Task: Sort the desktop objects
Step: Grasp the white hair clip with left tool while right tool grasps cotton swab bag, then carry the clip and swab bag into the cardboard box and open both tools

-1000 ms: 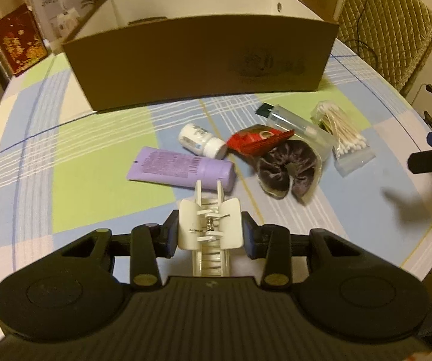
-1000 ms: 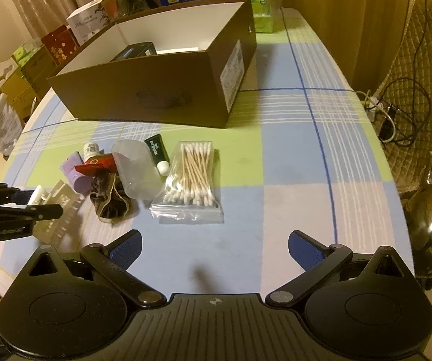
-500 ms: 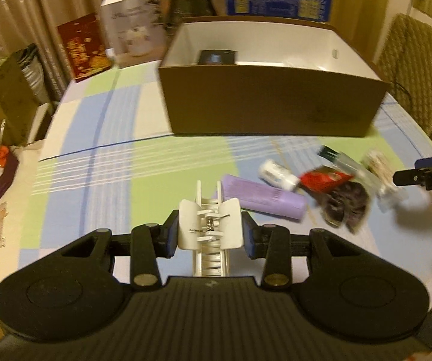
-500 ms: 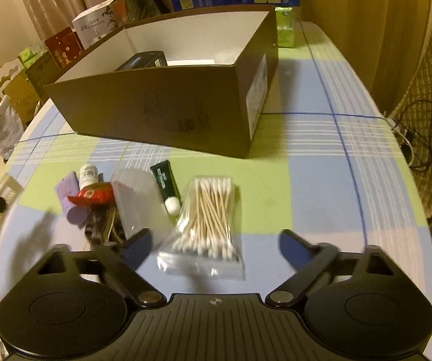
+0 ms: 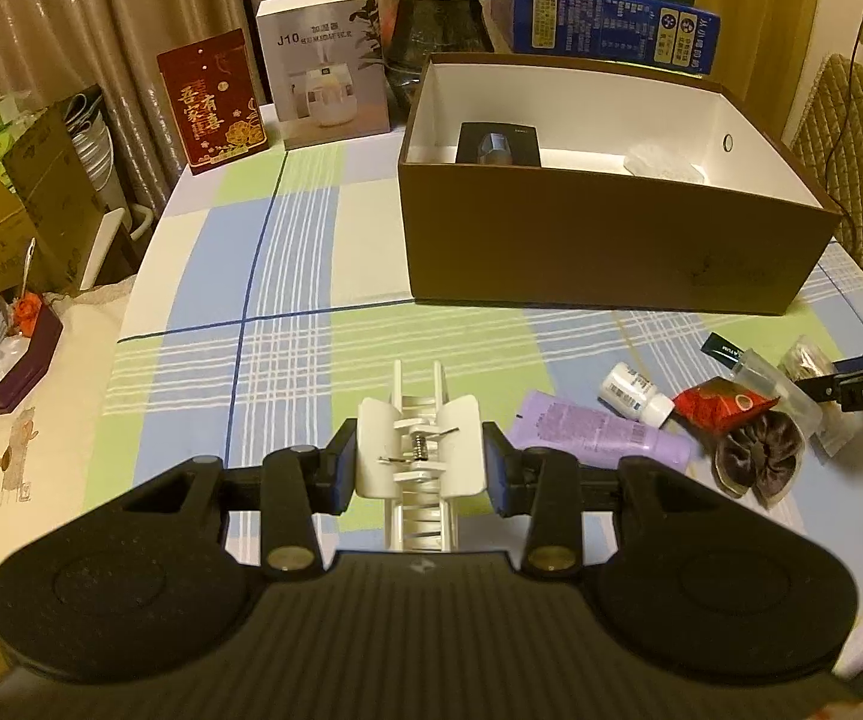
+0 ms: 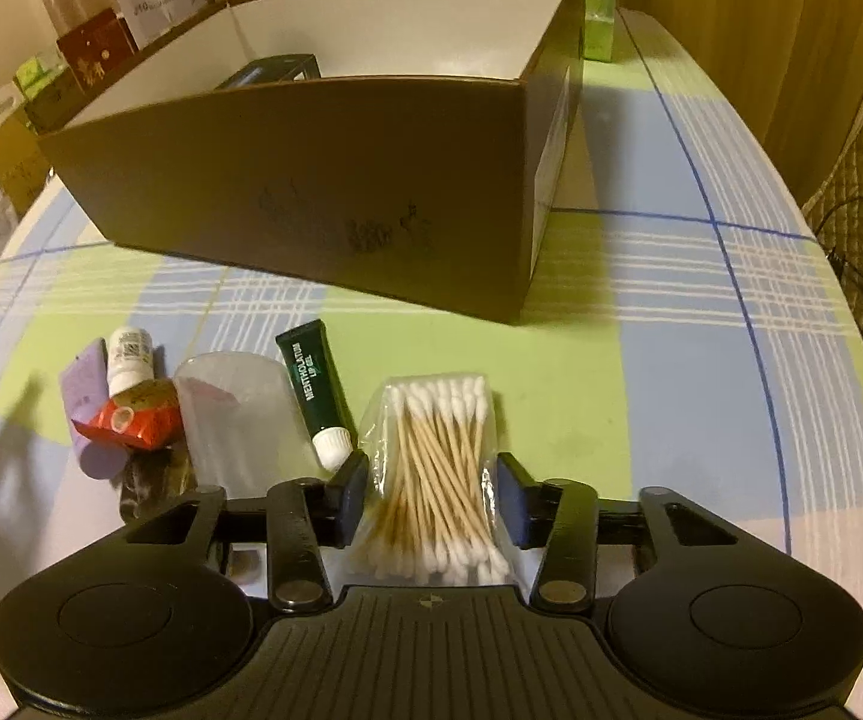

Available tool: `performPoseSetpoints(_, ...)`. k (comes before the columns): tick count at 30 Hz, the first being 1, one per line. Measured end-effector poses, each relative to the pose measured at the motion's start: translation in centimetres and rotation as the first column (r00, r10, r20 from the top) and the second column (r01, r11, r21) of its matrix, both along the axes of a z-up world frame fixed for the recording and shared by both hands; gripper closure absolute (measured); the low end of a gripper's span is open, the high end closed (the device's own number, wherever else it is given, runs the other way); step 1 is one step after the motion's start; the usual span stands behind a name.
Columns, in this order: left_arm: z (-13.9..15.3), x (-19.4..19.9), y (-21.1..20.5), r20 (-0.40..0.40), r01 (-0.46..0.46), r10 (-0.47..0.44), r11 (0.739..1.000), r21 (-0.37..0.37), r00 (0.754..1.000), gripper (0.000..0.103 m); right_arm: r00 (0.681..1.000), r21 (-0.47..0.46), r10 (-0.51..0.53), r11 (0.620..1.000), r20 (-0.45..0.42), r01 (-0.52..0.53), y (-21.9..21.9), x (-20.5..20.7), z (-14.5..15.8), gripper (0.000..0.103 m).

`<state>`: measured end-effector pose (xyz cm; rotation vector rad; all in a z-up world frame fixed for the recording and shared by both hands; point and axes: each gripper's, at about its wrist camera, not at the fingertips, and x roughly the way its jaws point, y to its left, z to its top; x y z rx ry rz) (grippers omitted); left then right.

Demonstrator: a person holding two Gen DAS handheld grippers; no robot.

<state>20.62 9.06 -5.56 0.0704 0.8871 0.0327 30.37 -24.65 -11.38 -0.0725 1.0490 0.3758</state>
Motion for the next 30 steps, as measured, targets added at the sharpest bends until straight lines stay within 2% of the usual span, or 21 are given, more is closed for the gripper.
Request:
performPoseSetpoints(1, 0.0, 0.2, 0.0, 0.000, 0.004, -0.004, 1.000, -0.001, 1.000, 0.067, 1.000, -0.021, 0.004, 1.000, 0.006, -0.003, 0.1, 0.0, 0.0, 0.075)
performPoseSetpoints(4, 0.0, 0.7, 0.1, 0.003, 0.022, -0.022, 1.000, -0.005, 1.000, 0.067, 1.000, -0.027, 0.002, 1.000, 0.002, -0.002, 0.1, -0.1, 0.1, 0.080)
performPoseSetpoints(13, 1.5, 2.5, -0.1, 0.030, 0.098, -0.098, 0.995, -0.005, 0.995, 0.067, 1.000, -0.015, -0.024, 1.000, 0.010, 0.024, -0.2, -0.8, 2.3, 0.081)
performPoseSetpoints(18, 3.6, 4.3, -0.6, 0.066, 0.161, -0.161, 0.987, 0.005, 0.985, 0.067, 0.999, 0.051, 0.007, 0.999, 0.041, -0.009, -0.5, -1.3, 5.5, 0.081)
performPoseSetpoints(25, 6.3, 8.3, -2.5, 0.125, 0.257, -0.257, 0.966, 0.019, 0.958, 0.067, 0.987, 0.139, 0.042, 0.988, 0.157, -0.064, 0.8, 0.0, 11.4, 0.081)
performPoseSetpoints(30, 7.7, 12.3, -5.0, 0.158, 0.328, -0.325, 0.945, 0.010, 0.932, 0.067, 0.973, 0.122, 0.050, 0.989, 0.226, -0.079, 2.8, 3.1, 13.8, 0.081)
